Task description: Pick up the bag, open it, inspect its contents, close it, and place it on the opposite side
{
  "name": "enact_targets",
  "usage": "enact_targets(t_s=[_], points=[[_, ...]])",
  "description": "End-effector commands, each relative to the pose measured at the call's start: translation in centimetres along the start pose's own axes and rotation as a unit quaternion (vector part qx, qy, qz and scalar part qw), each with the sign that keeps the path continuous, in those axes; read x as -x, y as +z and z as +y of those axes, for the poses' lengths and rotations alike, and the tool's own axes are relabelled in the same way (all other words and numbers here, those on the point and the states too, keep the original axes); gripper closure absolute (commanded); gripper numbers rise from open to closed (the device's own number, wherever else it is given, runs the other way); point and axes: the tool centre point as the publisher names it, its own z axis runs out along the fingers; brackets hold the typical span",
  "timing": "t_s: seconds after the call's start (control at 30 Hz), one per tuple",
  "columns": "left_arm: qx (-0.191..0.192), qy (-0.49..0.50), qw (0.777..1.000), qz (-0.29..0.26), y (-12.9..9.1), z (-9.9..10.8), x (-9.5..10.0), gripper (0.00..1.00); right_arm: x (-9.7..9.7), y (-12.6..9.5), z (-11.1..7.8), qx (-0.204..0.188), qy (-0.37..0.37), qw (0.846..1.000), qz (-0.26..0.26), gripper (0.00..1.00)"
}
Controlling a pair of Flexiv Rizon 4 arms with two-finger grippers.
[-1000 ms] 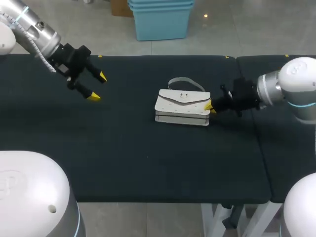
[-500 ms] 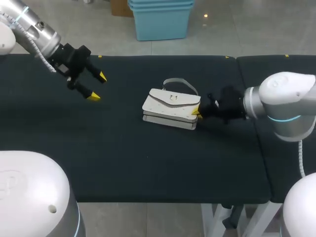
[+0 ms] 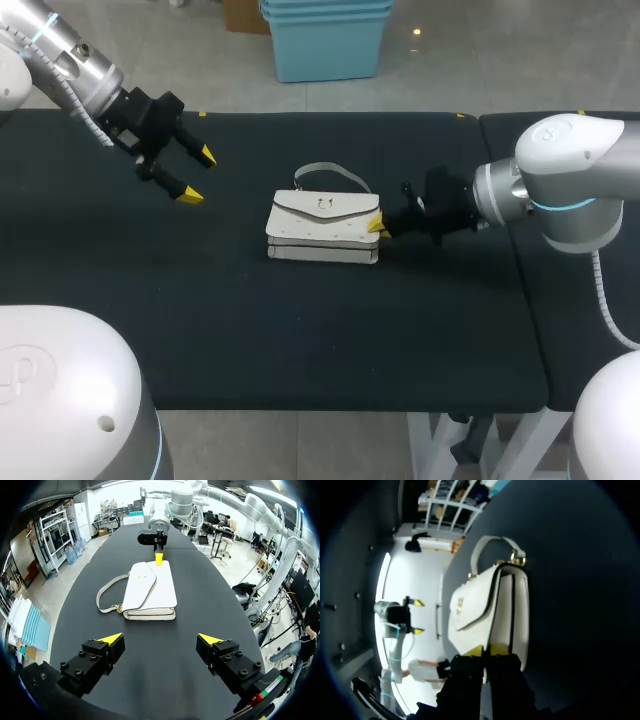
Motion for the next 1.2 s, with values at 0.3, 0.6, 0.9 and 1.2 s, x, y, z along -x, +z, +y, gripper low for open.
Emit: enact_targets(t_s=[0.3, 0.6, 0.9, 1.2], points=[[-0.001, 0.001, 1.0, 0.0, 0.1, 0.1, 0.1, 0.0, -0.1, -0.2, 0.0, -0.005, 0.005, 1.0, -0.015, 0.0], [-0.001, 0.001, 1.0, 0.0, 0.1, 0.1, 0.1, 0.0, -1.9, -5.3, 0.6, 0.042, -0.038, 0.996, -0.073, 0.0], [-0.001, 0.001, 1.0, 0.0, 0.1, 0.1, 0.1, 0.0, -5.0, -6.3, -0.1, 0.03, -0.161, 0.961, -0.224, 0.0], [-0.001, 0.001, 1.0, 0.0, 0.1, 0.1, 0.1, 0.0, -6.0, -5.4, 0.9, -0.047, -0.143, 0.934, -0.325, 0.0]])
